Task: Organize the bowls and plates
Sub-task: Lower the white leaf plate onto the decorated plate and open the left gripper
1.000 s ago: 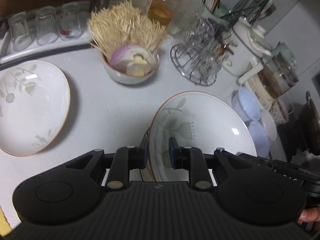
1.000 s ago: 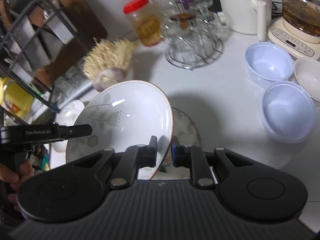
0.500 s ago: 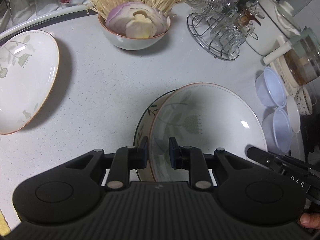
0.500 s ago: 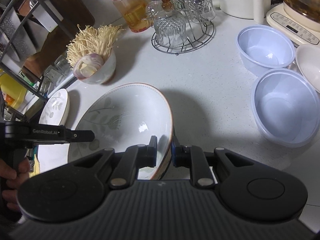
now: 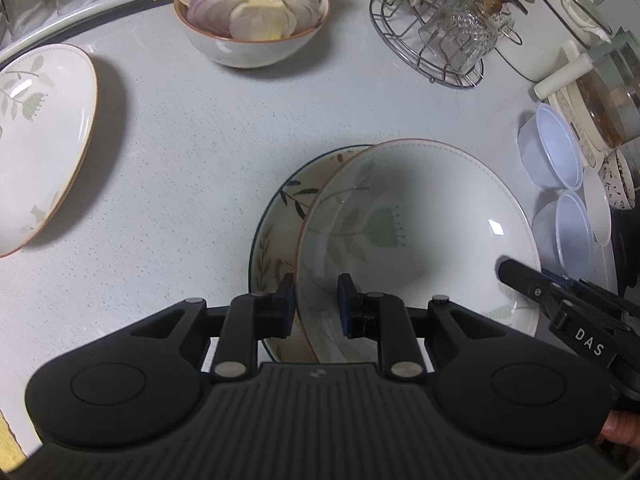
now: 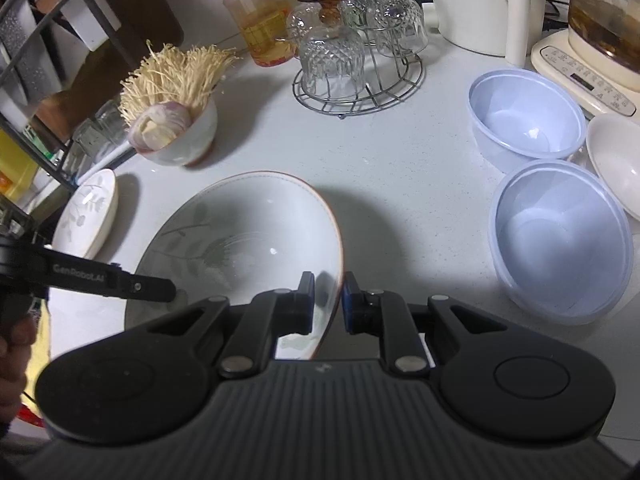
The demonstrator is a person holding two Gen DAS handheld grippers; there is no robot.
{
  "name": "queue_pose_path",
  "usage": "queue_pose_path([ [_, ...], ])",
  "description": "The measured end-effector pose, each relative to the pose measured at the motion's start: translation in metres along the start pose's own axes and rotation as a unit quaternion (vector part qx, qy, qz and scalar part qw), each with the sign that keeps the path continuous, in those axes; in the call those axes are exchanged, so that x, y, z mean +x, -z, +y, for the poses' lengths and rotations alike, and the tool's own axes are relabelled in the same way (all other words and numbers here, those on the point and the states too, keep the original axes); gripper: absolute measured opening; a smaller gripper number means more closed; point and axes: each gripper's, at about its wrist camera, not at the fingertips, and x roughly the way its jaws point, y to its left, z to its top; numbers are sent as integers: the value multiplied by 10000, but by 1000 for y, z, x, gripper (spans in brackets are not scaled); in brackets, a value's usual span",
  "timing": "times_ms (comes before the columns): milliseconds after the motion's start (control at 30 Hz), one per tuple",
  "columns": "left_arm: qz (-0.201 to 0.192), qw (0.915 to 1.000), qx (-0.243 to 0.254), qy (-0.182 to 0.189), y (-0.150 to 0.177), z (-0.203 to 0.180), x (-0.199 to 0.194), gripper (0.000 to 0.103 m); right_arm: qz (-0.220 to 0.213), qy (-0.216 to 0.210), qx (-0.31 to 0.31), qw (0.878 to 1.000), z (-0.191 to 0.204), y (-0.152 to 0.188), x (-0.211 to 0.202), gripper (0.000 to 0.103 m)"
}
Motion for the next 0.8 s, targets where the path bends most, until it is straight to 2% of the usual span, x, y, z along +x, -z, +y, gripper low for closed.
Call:
queue_pose_path([
  [533, -91, 9989, -407, 232, 4, 28, -8, 25, 146, -16, -139, 9998, 8, 8, 10, 17],
  [700, -139, 9976, -536, 410, 8, 38, -17, 29, 173, 8, -156, 9997, 12, 8, 15, 16],
  [800, -103, 9980, -476, 393, 12, 39, -20, 35, 183, -1, -104, 9998, 13, 9, 18, 16],
])
